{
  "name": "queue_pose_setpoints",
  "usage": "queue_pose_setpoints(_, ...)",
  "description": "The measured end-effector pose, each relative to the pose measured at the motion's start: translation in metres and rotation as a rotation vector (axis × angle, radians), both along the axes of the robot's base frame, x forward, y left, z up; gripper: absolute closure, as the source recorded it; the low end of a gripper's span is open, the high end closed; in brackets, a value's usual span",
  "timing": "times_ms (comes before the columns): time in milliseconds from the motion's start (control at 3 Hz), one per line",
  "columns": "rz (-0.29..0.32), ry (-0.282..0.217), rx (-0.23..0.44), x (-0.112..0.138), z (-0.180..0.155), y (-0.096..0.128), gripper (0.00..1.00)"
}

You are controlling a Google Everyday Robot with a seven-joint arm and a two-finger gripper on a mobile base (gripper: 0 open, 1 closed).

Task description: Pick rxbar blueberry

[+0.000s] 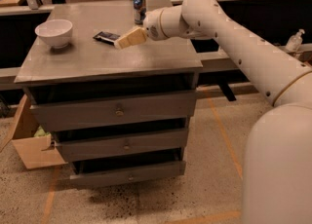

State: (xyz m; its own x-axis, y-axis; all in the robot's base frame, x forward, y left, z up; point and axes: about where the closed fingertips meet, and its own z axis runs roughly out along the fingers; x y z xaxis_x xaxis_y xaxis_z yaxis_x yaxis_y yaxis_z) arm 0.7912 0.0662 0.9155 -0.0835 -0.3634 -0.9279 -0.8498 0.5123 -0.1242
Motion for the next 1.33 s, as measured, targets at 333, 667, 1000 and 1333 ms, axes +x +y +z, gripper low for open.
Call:
queue_pose_setpoints(333,-0.003,0.034,0.0,0.022,-0.017,0.004,0.0)
queue_pose_setpoints(667,0.01,0.062,0.005,0.044,-0.032,0.029,0.01)
queue_pose_setpoints(1000,0.032,0.073,0.016,0.053,-0.038,0.051,0.04)
queue_pose_setpoints(1333,0.043,0.095,0.012,0.063,-0.052,0.067,0.04)
